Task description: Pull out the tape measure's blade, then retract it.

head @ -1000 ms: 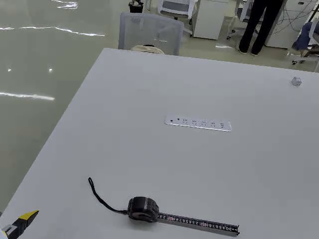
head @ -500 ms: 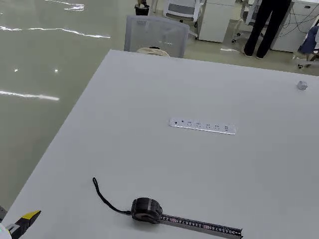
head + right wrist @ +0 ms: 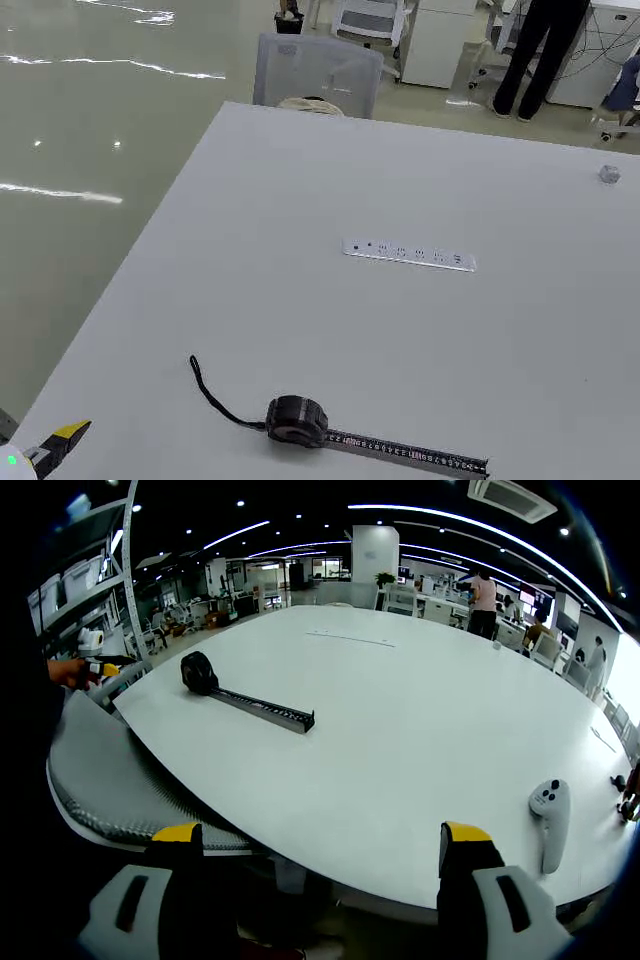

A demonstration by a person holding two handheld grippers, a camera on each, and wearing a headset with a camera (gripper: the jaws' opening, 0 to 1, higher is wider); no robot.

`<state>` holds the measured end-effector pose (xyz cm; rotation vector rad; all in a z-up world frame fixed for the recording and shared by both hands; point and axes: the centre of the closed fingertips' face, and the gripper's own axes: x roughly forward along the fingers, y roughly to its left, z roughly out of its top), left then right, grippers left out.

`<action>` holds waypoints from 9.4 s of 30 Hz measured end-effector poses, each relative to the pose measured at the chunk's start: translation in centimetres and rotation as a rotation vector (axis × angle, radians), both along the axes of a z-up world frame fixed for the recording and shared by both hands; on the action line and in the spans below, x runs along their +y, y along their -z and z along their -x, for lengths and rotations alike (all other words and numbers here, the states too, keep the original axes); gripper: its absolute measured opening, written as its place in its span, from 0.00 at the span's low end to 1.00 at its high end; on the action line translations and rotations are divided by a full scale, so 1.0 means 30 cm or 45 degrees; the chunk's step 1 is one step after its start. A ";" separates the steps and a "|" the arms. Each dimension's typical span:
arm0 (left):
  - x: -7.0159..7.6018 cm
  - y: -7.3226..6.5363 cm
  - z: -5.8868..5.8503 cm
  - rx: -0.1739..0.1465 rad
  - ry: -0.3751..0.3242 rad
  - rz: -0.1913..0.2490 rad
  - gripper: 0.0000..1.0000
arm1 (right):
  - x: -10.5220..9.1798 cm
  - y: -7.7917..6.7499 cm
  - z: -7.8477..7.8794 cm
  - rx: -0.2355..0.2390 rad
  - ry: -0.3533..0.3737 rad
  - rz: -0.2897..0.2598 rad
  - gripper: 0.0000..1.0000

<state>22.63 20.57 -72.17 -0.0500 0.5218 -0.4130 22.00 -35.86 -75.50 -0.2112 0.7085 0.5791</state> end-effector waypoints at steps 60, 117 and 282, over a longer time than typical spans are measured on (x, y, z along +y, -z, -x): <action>-0.366 -0.077 -0.195 -0.061 -0.167 -0.055 1.00 | 0.242 -0.086 -0.307 0.188 -0.824 0.347 0.97; -0.489 0.041 -0.271 -0.036 -0.235 -0.090 1.00 | 0.414 0.157 -0.426 0.256 -1.141 0.507 0.45; -0.555 0.242 -0.437 0.169 -0.320 -0.197 0.60 | 0.580 0.254 -0.436 0.463 -1.037 0.651 0.14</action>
